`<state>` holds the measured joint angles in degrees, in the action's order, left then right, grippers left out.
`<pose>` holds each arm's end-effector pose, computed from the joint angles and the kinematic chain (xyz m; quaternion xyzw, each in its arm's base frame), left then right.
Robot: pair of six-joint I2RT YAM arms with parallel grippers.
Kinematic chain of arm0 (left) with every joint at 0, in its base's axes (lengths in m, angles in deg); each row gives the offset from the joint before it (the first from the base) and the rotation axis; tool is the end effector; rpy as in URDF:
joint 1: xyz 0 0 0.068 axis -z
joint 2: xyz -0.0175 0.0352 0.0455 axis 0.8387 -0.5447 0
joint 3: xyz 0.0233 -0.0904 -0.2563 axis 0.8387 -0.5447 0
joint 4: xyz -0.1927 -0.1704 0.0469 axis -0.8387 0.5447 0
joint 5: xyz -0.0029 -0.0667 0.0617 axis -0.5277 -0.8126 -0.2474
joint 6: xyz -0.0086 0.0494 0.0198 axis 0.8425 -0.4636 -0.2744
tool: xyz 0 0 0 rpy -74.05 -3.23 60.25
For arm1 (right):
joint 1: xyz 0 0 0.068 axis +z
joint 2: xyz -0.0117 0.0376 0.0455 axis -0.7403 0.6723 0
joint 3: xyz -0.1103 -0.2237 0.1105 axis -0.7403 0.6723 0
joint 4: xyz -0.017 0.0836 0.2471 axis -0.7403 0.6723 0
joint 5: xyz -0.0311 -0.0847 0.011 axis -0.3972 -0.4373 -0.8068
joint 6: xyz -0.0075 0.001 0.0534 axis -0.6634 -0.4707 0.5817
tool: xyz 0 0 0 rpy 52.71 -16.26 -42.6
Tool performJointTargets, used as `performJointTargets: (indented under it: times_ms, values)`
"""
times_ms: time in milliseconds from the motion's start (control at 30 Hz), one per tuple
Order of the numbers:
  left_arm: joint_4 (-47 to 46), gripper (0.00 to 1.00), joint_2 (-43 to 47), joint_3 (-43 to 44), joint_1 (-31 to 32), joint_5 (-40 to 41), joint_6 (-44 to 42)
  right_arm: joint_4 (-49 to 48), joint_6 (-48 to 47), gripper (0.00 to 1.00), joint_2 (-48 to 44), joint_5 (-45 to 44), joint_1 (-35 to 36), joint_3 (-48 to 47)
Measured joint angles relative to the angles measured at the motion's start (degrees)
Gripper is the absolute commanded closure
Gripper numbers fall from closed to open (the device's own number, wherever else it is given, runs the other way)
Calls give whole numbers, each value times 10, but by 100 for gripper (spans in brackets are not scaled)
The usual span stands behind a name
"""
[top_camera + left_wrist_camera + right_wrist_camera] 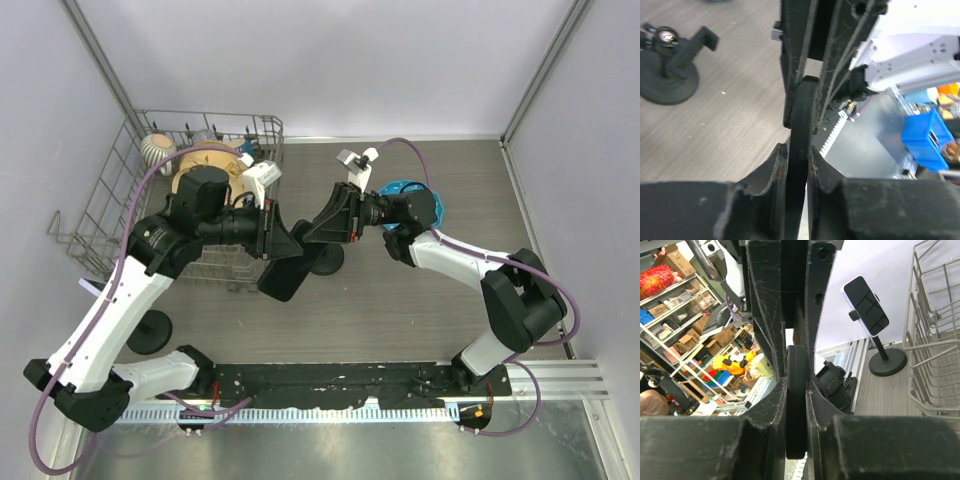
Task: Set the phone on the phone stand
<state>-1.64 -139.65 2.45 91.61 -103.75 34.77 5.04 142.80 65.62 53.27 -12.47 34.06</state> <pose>0.1589 -0.1315 0.4293 0.2107 0.8245 -0.4277 0.3048 0.2482 0.2146 0.3428 -0.3616 0.4774 0.7363 0.3150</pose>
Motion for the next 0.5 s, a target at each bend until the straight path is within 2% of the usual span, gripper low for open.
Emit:
performJointTargets:
  times_ms: [33,133,167,233,267,333,433,500]
  values:
    - [0,100,-3,-1,-3,-12,4,-2,3,99,-1,5,0,0]
    - [-6,100,-5,-4,-5,-45,-9,-5,27,99,-1,15,-3,0]
    - [-8,100,-5,-4,-6,-47,-9,-7,33,86,-1,15,-3,-1]
    - [-12,100,0,-7,-6,-44,-11,-7,36,68,-1,16,-3,-4]
    - [-16,100,4,-8,-6,-37,-11,-7,35,53,-1,14,-3,-7]
    - [-23,100,23,-14,-3,-4,-14,0,29,31,-1,-4,-2,-15]
    - [-42,100,67,-39,-2,52,-13,12,14,25,-1,-38,-1,-25]
    - [-52,100,106,-52,-2,106,-12,24,3,24,-1,-57,1,-26]
